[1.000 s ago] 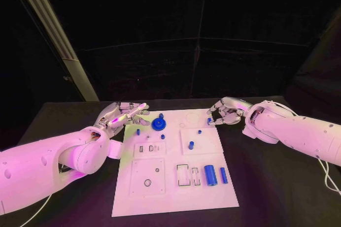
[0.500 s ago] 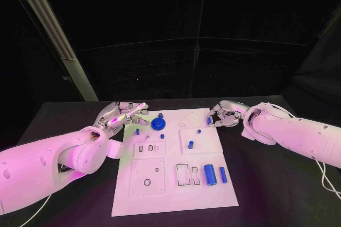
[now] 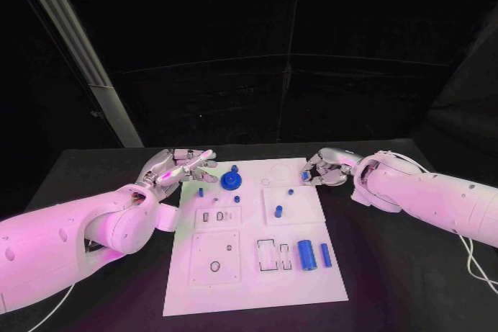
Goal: Assemble the parts on the task board
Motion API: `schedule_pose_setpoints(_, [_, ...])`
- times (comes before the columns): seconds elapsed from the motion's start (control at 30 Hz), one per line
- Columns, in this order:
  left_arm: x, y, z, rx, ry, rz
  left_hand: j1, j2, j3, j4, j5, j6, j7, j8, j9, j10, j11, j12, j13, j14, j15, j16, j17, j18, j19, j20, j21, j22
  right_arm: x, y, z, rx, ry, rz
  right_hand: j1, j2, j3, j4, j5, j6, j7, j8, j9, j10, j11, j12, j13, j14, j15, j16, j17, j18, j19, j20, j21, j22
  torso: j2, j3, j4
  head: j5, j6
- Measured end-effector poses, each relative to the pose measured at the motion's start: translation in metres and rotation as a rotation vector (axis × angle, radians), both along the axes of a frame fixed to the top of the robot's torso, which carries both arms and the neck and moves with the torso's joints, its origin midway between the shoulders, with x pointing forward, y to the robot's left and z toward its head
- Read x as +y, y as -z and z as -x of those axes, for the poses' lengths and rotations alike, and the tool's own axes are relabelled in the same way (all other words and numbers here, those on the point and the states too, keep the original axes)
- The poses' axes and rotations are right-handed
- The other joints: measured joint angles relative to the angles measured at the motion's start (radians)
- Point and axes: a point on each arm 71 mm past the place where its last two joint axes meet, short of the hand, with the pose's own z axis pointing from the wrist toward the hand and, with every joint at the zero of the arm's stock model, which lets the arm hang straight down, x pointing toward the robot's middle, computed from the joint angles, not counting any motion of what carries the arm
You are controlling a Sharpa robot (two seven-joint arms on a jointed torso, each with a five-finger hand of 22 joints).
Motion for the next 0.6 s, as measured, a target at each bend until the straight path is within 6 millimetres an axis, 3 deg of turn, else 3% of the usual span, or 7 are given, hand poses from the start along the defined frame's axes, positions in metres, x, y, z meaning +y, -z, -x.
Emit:
schedule_pose_setpoints(0.2, [0.0002,0.0002,-0.0002,0.000,-0.001,0.000,0.000,0.000,0.000,-0.006,0.000,0.000,0.000,0.000,0.000,0.000,0.000,0.000,0.000,0.000,0.000,0.000,0.003,0.000,0.000,0.000,0.000,0.000,0.0009,0.0006,-0.0006,-0.001,0.000,0.000,-0.004,0.004,0.000,0.000,-0.006,0.000,0.000,0.000,0.000,0.000,0.000,0.004,0.000,0.000,0.000,0.000,0.000,0.000,0.000,0.000,0.000,0.001,0.000,0.0002,0.0005,0.000,-0.001])
schedule_pose_setpoints(0.37, [0.0002,0.0003,-0.0003,0.000,-0.001,-0.001,0.000,0.000,0.000,-0.006,0.000,0.000,0.000,0.000,0.000,0.000,0.000,0.000,0.000,0.000,0.000,0.000,0.003,0.000,0.000,0.000,0.000,0.000,0.0012,0.0004,-0.0010,-0.005,0.002,-0.002,-0.003,0.036,0.016,0.001,-0.006,0.035,-0.005,0.014,0.003,0.007,-0.007,0.012,0.000,0.000,0.000,0.000,0.000,0.000,0.006,-0.006,0.000,0.009,0.000,0.0003,0.0005,-0.001,-0.002])
schedule_pose_setpoints(0.4, [0.0003,0.0003,-0.0003,0.000,-0.001,-0.001,0.000,0.000,0.000,-0.006,0.000,0.000,0.000,0.000,0.000,0.000,0.000,0.000,0.000,0.000,0.000,0.000,0.003,0.000,0.000,0.000,0.000,0.000,0.0012,0.0003,-0.0010,-0.007,0.004,-0.003,0.003,0.051,0.031,-0.002,-0.019,0.054,-0.011,0.021,0.004,0.011,-0.011,0.014,0.000,0.002,-0.007,0.000,0.000,0.000,0.008,-0.008,0.000,0.014,0.000,0.0003,0.0005,-0.001,-0.003])
schedule_pose_setpoints(0.47, [0.0003,0.0003,-0.0003,0.000,-0.001,-0.001,0.000,0.000,0.000,-0.006,0.000,0.000,0.000,0.000,0.000,0.000,0.000,0.000,0.000,0.000,0.000,0.000,0.003,0.000,0.000,0.000,0.000,0.000,0.0010,-0.0001,-0.0012,-0.013,0.008,-0.008,0.008,0.061,0.050,-0.010,-0.029,0.077,-0.020,0.030,0.004,0.020,-0.020,0.022,0.000,0.000,-0.015,0.000,0.000,0.000,0.015,-0.015,0.004,0.021,0.000,0.0004,0.0005,-0.001,-0.004])
schedule_pose_setpoints(0.6, [0.0003,0.0004,-0.0003,0.001,-0.001,-0.001,0.000,0.000,0.000,-0.006,0.000,0.000,0.000,0.000,0.000,0.000,0.000,0.000,0.000,0.000,0.000,0.000,0.003,0.000,0.000,0.000,0.000,0.000,0.0005,-0.0008,-0.0015,-0.028,0.018,-0.019,0.020,0.073,0.090,-0.028,-0.040,0.088,-0.020,0.040,0.005,0.023,-0.034,0.024,0.002,0.003,-0.030,0.004,0.000,0.000,0.020,-0.028,0.007,0.033,0.000,0.0006,0.0004,-0.003,-0.006])
